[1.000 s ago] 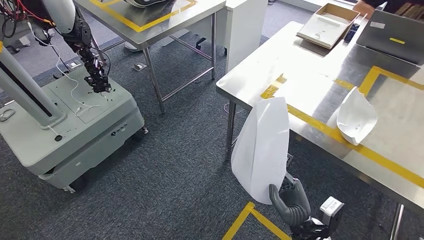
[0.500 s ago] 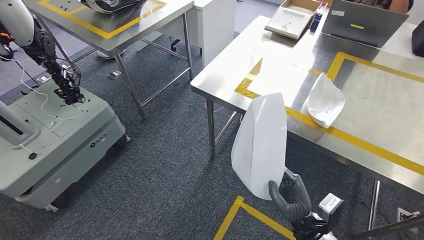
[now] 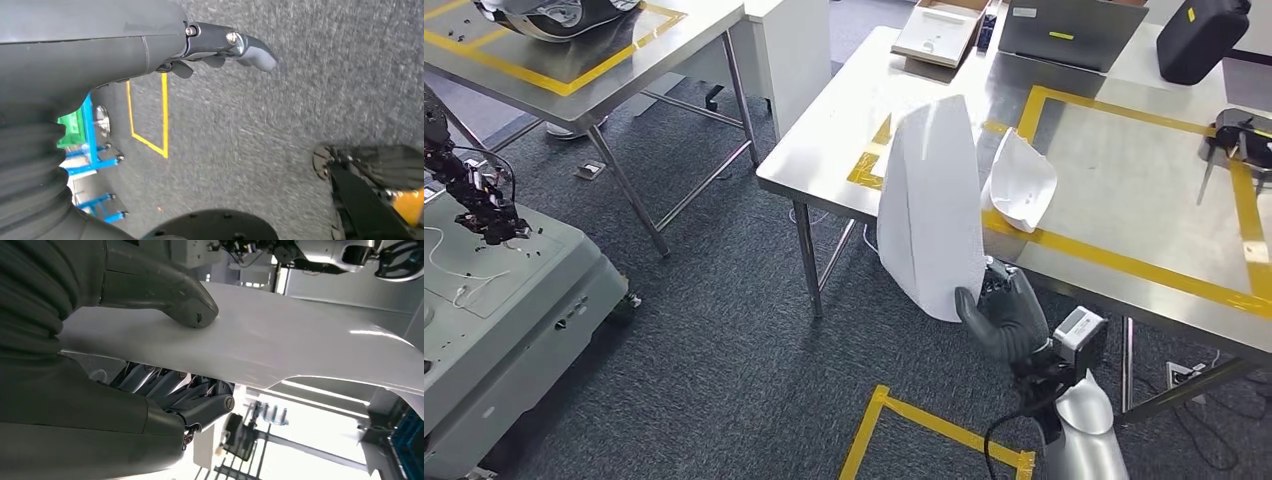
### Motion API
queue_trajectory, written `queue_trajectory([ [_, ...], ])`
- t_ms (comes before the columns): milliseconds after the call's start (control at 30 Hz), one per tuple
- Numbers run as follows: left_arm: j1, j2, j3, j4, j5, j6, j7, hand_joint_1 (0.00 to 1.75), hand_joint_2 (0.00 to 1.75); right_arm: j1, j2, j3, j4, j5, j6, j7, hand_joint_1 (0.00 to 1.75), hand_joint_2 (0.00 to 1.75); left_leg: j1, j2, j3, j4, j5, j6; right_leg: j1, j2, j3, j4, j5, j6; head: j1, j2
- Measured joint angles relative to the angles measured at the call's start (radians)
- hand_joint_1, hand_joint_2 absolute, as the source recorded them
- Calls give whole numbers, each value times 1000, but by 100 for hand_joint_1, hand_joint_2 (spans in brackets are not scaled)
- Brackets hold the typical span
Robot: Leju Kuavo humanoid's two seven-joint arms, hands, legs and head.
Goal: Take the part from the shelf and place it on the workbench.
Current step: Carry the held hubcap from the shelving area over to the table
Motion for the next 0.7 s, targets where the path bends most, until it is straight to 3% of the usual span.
queue_trajectory([
  [33,-1,-1,-1,0,0,0,3,0,175,-29,-3,-2,4,0,-1,6,175,175,1,10,0,-3,3,7,1,-20,-11,20,-12,5,3,0],
  [100,-2,-1,-2,0,-4,0,9,0,175,-79,-6,-4,13,0,-6,16,175,175,0,30,-1,-5,4,17,3,-76,-62,125,-67,12,9,0],
  [167,-2,-1,-3,0,-10,2,15,0,175,-113,-7,-4,21,-1,-10,23,175,175,-3,51,-3,-4,3,22,3,-98,-127,256,-118,15,12,0],
  [200,-2,-1,-4,0,-11,4,17,0,175,-124,-8,-4,23,-2,-11,26,175,175,-4,61,-3,-4,3,23,3,-100,-142,284,-120,15,12,0],
  [233,-3,-1,-4,0,-12,6,18,0,175,-132,-10,-4,25,-2,-13,28,175,175,-5,70,-3,-4,2,23,3,-102,-136,270,-101,13,12,0],
  [267,-4,-2,-4,0,-12,7,19,0,175,-140,-11,-4,27,-3,-14,30,175,175,-6,79,-1,-3,1,23,5,-107,-109,217,-70,9,12,0],
  [333,-8,-3,-4,0,-14,8,18,0,175,-160,-11,-4,30,-5,-18,33,175,175,-9,95,2,-3,-2,19,13,-143,-35,72,-11,-5,11,0],
  [400,-11,-3,-4,0,-21,4,17,0,175,-181,-11,-3,34,-6,-25,35,175,175,-13,109,5,-3,-5,10,22,-166,-2,-1,9,-17,11,0],
  [467,-15,-3,-5,0,-27,1,17,0,175,-198,-14,-3,38,-11,-33,38,175,175,-14,124,8,-6,-5,-1,24,-150,-5,-7,12,-26,10,0],
  [500,-17,-3,-6,0,-28,1,16,0,175,-203,-15,-3,40,-15,-37,39,175,175,-13,121,8,-4,-8,-7,21,-141,-4,-11,16,-31,10,0],
  [567,-19,-2,-6,-1,-28,0,14,0,175,-212,-16,-3,45,-21,-44,41,175,175,-10,86,-11,41,-39,-18,12,-125,0,-20,22,-42,8,0],
  [633,-18,-2,-6,0,-29,-2,13,0,175,-218,-15,-2,51,-23,-49,43,175,175,-6,44,-68,159,-98,-25,8,-108,0,-22,25,-49,4,0],
  [700,-15,-2,-6,0,-32,-2,14,0,175,-220,-15,-2,58,-23,-57,46,175,175,-5,36,-121,262,-129,-30,8,-87,-2,-19,24,-50,3,0],
])
